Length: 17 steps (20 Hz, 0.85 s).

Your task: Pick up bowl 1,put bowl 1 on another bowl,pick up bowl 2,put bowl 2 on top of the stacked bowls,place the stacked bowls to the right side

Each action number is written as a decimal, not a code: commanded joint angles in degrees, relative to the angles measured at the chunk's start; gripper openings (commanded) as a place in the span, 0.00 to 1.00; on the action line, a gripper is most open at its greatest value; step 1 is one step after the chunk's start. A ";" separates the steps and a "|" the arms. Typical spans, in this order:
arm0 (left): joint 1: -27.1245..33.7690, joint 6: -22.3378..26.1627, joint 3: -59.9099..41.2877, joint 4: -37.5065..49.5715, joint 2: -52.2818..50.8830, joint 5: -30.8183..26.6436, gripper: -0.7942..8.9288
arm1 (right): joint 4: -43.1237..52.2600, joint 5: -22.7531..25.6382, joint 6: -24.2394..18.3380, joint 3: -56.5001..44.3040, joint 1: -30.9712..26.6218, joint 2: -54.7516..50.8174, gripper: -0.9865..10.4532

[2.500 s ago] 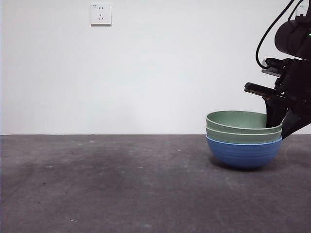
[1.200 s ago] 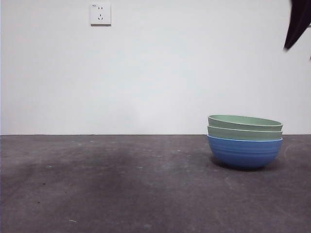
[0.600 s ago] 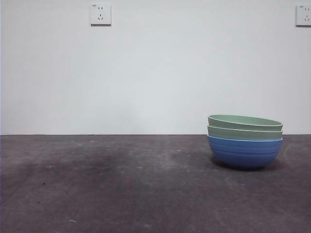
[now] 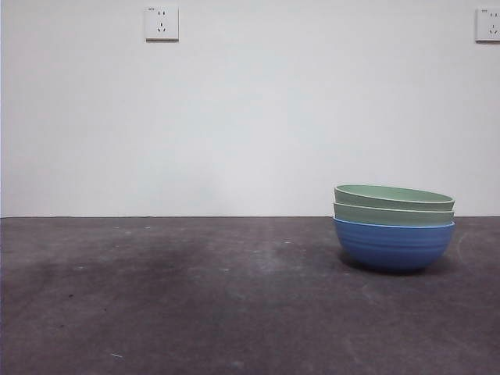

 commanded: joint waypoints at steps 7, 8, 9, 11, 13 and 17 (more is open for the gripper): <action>10.75 3.76 -0.07 6.56 -8.83 -6.45 0.08 | 0.15 0.07 -0.33 -0.39 0.07 -0.04 0.09; 13.57 3.76 -0.22 8.35 -10.88 -6.34 0.08 | 0.15 0.07 -0.33 -0.39 0.07 -0.04 0.09; 16.59 3.85 -0.61 10.64 -13.11 -5.97 0.08 | 0.15 0.07 -0.33 -0.39 0.07 -0.04 0.09; 22.08 5.70 -3.98 18.53 -18.29 -5.95 0.08 | 0.15 0.07 -0.33 -0.39 0.07 -0.04 0.09; 26.40 9.51 -11.43 30.16 -24.22 -5.97 0.08 | 0.15 0.09 -0.33 -0.39 0.07 -0.04 0.09; 33.38 11.19 -32.96 52.06 -36.17 -5.77 0.08 | 0.15 0.07 -0.33 -0.39 0.07 -0.04 0.09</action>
